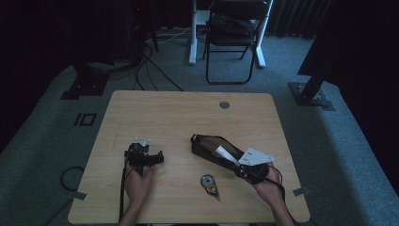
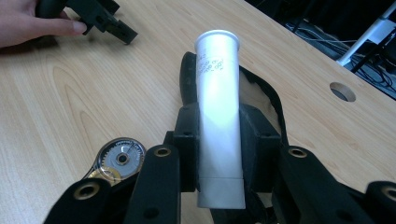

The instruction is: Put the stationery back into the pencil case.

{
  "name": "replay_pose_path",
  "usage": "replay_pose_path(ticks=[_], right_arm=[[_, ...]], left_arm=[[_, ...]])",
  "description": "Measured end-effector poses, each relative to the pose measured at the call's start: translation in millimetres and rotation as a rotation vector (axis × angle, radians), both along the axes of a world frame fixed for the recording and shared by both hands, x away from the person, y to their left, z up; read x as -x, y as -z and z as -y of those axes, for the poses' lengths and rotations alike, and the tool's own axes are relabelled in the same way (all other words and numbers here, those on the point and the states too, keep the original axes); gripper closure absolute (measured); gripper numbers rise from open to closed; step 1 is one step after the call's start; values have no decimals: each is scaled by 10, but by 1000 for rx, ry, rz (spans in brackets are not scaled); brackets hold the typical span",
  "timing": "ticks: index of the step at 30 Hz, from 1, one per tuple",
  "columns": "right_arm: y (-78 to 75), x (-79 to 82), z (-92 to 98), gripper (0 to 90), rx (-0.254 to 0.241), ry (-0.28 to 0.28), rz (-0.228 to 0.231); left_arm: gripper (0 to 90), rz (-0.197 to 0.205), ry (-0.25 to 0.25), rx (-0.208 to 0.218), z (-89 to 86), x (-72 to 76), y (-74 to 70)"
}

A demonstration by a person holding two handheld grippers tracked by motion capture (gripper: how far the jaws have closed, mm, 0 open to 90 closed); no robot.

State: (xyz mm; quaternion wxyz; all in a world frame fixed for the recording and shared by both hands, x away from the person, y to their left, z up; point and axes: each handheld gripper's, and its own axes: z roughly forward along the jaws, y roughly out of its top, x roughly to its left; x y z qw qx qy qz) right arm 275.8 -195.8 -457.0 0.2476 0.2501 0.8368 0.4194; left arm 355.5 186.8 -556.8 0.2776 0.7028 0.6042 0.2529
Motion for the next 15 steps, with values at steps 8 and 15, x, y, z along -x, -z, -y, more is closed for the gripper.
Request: replay_pose_path(ticks=[8,15], right_arm=[[39,-45,15,709,3,15,-5],[68,-109,23,709,8,21,-16]], left_arm=[[22,0,0,0,0,0,0],[22,0,0,0,0,0,0]])
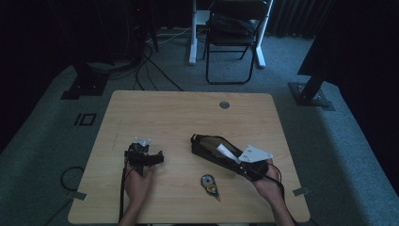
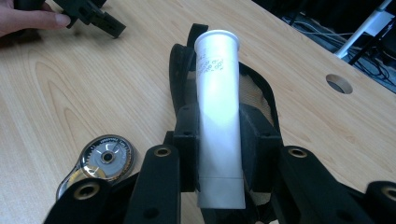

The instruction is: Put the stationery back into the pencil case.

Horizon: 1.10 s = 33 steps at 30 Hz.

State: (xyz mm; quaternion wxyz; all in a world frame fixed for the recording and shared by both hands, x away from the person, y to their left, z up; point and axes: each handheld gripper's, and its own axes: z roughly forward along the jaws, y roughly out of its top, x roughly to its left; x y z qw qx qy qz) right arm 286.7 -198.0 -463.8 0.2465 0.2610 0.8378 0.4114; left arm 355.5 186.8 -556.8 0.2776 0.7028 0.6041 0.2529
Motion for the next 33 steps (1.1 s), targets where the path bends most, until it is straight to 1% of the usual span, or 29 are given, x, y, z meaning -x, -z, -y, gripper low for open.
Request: replay_pose_path(ticks=[5,16,33], right_arm=[[15,-39,-3,708,4,1,-5],[45,-126,0,709,-8,13,-15],[90,-250,-18,709,-18,16,-32]], left_arm=[[22,0,0,0,0,0,0],[22,0,0,0,0,0,0],[22,0,-1,1,1,0,0]])
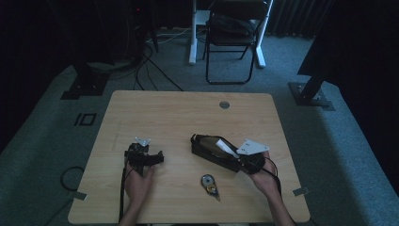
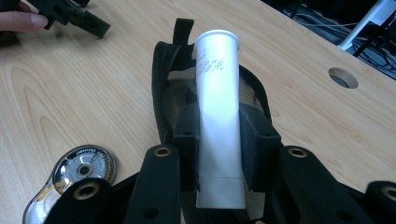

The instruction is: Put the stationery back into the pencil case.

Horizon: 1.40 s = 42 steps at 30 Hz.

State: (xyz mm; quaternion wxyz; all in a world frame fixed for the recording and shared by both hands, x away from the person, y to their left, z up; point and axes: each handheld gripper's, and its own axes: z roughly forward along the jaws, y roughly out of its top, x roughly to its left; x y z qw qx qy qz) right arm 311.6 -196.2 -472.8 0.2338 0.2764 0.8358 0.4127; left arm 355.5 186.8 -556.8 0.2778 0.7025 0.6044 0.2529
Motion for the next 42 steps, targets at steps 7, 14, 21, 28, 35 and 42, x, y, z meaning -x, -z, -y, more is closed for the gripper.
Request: replay_pose_path(ticks=[7,14,21,28,35,42], right_arm=[[22,-42,-8,708,-7,1,-8],[33,-83,-19,708,-11,3,-13],[42,-124,-44,708,-15,-4,-13],[62,-165,-65,708,-15,-5,-19],[75,-190,-77,708,-17,-7,-24],[94,-234,-117,709,-15,-15,-30]], left_arm=[[22,0,0,0,0,0,0],[22,0,0,-1,0,0,0],[22,0,0,-1,0,0,0],[22,0,0,0,0,0,0],[22,0,0,0,0,0,0],[22,0,0,-1,0,0,0]])
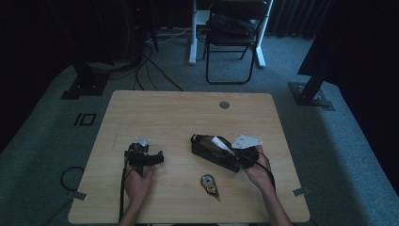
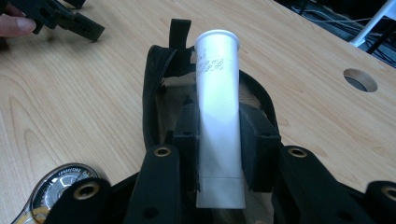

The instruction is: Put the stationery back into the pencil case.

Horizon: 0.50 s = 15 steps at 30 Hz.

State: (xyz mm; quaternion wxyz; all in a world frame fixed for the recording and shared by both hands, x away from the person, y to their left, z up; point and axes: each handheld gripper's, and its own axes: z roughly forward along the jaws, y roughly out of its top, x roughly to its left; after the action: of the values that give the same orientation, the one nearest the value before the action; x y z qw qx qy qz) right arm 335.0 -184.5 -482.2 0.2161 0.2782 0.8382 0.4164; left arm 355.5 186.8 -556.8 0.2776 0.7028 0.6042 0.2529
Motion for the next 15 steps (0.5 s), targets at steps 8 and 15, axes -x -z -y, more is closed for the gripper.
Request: replay_pose_path(ticks=[8,15], right_arm=[[37,-38,-26,709,6,-4,-11],[65,-85,-45,709,15,-8,-26]], left_arm=[[22,0,0,0,0,0,0],[22,0,0,0,0,0,0]])
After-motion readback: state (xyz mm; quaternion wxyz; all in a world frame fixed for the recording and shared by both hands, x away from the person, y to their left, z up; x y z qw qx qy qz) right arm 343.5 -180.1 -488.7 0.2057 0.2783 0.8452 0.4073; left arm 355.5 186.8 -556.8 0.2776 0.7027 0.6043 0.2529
